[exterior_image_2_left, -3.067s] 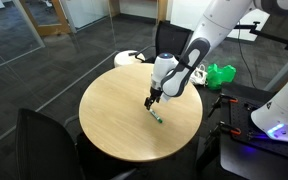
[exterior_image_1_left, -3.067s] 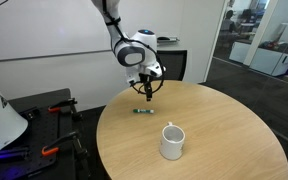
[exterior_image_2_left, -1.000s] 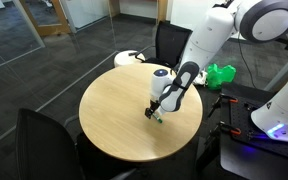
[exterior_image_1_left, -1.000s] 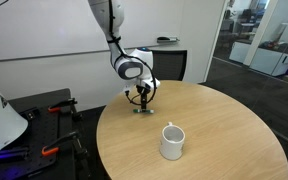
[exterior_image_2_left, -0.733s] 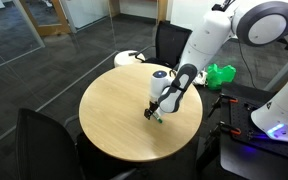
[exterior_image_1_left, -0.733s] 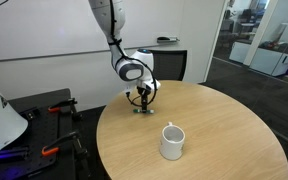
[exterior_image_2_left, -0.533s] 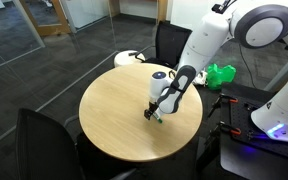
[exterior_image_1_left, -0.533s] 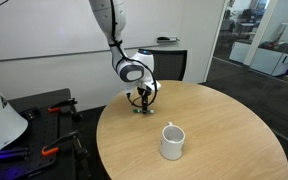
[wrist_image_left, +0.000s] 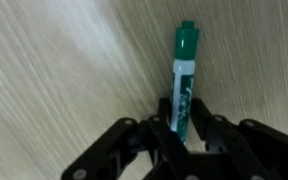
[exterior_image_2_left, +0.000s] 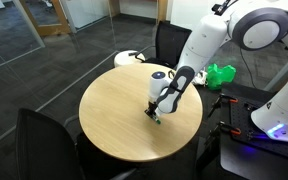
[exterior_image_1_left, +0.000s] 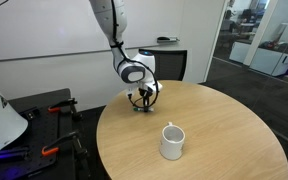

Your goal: Pick up the pen from the table and put it in the mug cup.

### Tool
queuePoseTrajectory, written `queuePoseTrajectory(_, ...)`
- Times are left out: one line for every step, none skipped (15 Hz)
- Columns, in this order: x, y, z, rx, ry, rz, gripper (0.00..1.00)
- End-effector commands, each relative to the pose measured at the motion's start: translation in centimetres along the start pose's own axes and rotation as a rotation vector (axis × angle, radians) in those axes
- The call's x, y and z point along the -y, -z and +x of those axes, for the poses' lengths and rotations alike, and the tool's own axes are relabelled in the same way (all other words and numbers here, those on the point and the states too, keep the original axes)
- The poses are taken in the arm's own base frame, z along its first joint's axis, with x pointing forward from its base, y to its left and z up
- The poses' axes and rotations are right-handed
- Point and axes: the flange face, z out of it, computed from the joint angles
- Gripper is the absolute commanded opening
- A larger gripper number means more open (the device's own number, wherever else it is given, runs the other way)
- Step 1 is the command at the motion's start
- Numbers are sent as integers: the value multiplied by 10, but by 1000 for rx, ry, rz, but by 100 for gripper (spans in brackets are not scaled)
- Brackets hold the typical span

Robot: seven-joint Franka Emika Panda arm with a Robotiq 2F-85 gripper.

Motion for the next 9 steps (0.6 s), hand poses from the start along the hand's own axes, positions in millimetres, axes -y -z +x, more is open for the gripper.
queuePoseTrajectory(6,9,2,-13,-17,6,0)
queuePoseTrajectory(8,15,3,-24,-16,8,3)
queuePoseTrajectory(8,20,3,-33,-14,7,5)
queuePoseTrajectory(10,25,3,-38,-12,5,5)
queuePoseTrajectory(11,31,4,-50,-14,-1,5)
queuePoseTrajectory(11,37,5,-60,-20,-6,5)
queuePoseTrajectory(11,44,7,-70,-28,-11,5)
queuePoseTrajectory(11,52,9,-78,-44,-17,5)
queuePoseTrajectory(11,59,11,-88,-64,-24,5)
